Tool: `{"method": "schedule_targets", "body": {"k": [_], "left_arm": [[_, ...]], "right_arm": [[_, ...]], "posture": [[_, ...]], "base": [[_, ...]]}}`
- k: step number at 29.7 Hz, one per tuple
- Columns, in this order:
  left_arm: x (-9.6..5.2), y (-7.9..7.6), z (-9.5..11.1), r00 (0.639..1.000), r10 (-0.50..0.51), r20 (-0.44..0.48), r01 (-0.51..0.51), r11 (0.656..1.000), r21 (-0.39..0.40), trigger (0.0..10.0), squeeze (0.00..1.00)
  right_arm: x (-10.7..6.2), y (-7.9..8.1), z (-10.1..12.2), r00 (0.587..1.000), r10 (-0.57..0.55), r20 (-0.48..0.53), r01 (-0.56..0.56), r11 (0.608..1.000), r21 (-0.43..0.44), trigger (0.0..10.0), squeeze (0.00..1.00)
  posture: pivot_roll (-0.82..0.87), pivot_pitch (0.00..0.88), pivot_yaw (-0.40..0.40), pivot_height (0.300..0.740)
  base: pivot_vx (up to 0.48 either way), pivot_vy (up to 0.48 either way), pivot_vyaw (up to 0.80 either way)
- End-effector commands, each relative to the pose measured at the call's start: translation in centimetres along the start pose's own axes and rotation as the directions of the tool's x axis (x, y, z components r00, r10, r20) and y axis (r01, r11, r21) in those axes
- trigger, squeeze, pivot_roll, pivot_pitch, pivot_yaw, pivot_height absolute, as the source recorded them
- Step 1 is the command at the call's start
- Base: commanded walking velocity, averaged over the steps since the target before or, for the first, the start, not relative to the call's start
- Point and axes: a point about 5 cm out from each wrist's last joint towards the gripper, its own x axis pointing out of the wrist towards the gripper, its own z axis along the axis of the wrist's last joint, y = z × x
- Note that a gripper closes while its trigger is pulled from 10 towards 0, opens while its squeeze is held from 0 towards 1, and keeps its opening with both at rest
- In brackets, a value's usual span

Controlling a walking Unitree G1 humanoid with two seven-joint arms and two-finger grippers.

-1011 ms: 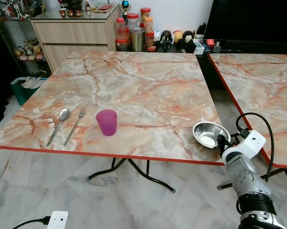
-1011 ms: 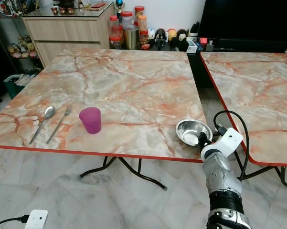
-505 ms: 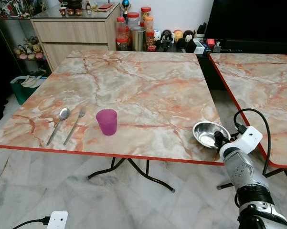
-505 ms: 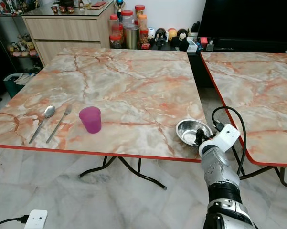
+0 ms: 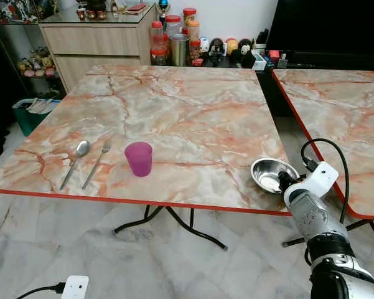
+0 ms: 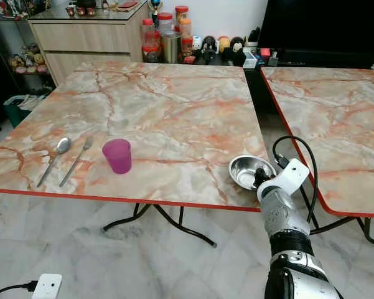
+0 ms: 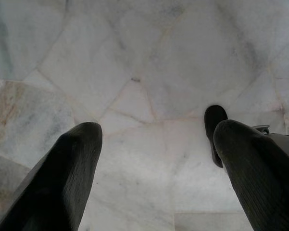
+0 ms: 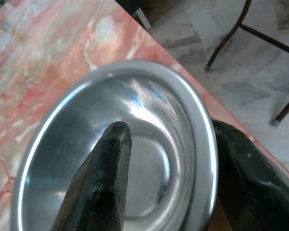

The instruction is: Setting the table

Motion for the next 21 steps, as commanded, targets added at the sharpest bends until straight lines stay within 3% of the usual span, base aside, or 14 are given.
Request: {"method": "schedule_targets", "body": {"k": [1,21], "left_arm": [[-0.04,-0.17,-0.41,1.000,-0.007,-0.020,0.007,1.000,-0.006,10.0,0.00],[-0.02,-0.28,-0.36,1.000,-0.014,-0.022,0.014,1.000,-0.003,10.0,0.00]], "right_arm": [[0.07,0.20,0.54,1.000,-0.005,0.012,0.005,1.000,-0.007,0.0,0.00],[0.14,0.55,0.89,1.000,0.004,0.030,-0.004,1.000,0.006,0.0,0.00]], "posture": [[0.02,0.081,-0.039,0.740],[0.02,0.078,-0.040,0.740]], "base": [[0.000,0.000,0.00],[0.000,0.000,0.00]]}}
